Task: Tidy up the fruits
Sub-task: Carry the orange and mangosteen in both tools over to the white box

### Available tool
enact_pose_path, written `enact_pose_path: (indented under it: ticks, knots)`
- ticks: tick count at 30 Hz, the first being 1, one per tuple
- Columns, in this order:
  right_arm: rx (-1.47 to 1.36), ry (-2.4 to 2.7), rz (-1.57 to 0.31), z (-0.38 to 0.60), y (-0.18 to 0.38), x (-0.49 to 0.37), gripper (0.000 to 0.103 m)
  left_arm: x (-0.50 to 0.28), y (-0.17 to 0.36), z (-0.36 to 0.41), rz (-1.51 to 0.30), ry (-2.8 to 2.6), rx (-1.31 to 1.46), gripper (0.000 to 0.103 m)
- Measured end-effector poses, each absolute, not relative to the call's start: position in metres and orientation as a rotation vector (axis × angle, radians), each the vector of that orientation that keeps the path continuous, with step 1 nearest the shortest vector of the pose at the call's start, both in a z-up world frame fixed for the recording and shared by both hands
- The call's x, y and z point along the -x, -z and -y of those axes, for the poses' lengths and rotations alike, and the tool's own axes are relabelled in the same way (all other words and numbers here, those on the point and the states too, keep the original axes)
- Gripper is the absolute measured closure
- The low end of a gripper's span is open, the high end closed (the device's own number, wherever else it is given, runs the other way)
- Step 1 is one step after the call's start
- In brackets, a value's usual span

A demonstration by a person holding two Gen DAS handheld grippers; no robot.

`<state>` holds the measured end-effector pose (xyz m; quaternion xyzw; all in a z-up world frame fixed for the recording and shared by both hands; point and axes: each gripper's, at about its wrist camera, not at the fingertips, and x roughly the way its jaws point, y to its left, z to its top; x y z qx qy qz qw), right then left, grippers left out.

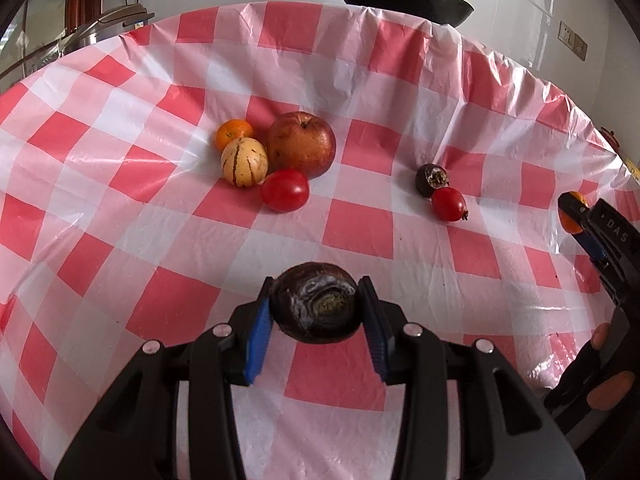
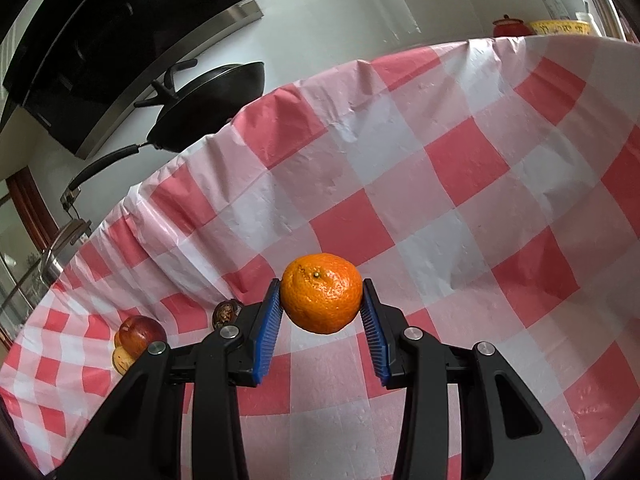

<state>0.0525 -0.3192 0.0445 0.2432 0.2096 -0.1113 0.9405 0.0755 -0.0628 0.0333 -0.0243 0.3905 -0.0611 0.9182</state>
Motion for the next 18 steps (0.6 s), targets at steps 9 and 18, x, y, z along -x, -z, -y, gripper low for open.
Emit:
enact_pose_path:
  ticks: [9, 18]
  knots:
    - [-0.491, 0.078, -0.583, 0.264, -0.042, -0.024, 0.064, -0.027, -0.05, 0.015, -0.718, 0.064, 0.137, 0.061]
    - [-0.434, -0.139, -0.722, 0.17, -0.034, 0.055, 0.064, 0.077, -0.063, -0.04, -0.658, -0.034, 0.107, 0.061]
